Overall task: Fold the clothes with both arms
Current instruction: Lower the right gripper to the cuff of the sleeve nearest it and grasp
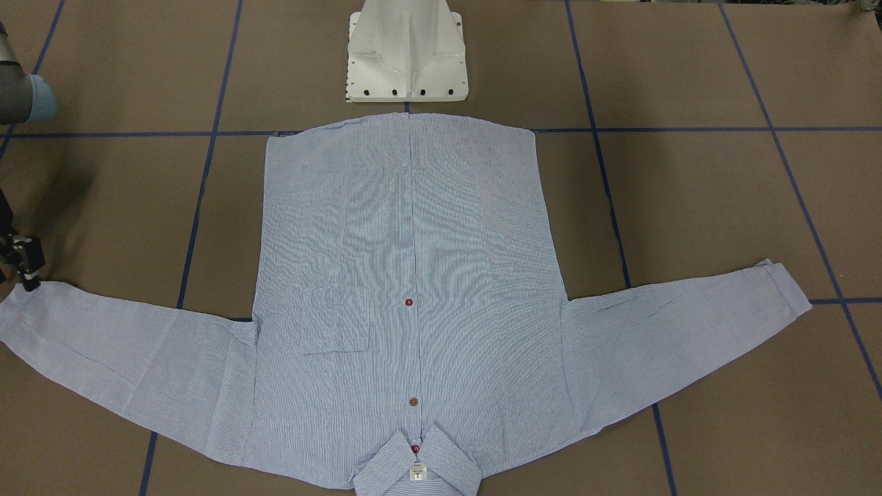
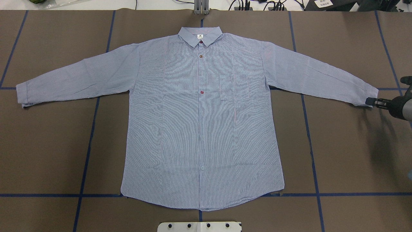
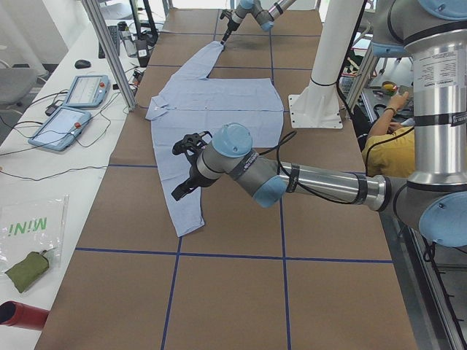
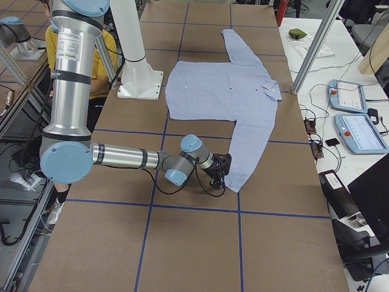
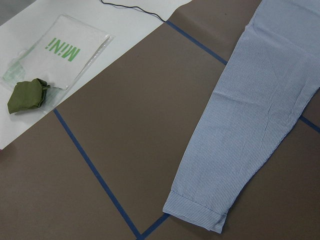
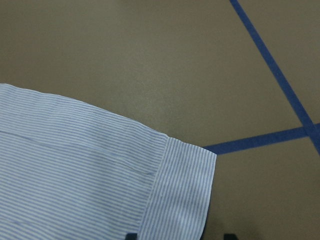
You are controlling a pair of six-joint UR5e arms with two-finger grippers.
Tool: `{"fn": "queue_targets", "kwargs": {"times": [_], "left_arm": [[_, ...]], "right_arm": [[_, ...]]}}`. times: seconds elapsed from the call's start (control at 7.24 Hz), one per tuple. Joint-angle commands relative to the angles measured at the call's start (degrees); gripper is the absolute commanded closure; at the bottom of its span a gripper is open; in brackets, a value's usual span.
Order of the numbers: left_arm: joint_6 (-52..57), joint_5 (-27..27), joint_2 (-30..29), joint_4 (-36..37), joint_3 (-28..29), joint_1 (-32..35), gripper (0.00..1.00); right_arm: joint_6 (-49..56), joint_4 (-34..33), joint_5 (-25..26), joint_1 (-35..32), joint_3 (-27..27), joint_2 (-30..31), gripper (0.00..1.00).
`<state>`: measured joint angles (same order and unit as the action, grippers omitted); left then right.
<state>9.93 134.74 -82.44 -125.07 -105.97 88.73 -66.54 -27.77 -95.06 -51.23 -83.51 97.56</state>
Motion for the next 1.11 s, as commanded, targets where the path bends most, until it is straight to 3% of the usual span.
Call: {"fn": "queue_targets", "kwargs": {"times": [0.0,0.14,0.28,0.69,0.97], "left_arm": [[0.0,0.0,0.0,0.0,0.06,-0.05,0.0],[0.0,0.0,0.0,0.0,0.06,0.04,0.0],[0.09,0.0,0.0,0.0,0.06,-0.05,0.0],[0.09,0.0,0.09,0.0,-0.03,0.04,0.0],[0.09,0.0,0.09,0.0,-0.03,0.04,0.0]], "right_arm": [[0.01,0.0,0.14,0.6,0.1,-0.17,0.5],[0.01,0.0,0.14,0.6,0.1,-0.17,0.81],[0.01,0.0,0.14,0.6,0.1,-0.17,1.0],[0.44,-0.09,-0.12,0.25,-2.09,0.0,1.0],[0.88,-0.87,-1.87,-3.42,-6.55,-0.44,1.0]]}}
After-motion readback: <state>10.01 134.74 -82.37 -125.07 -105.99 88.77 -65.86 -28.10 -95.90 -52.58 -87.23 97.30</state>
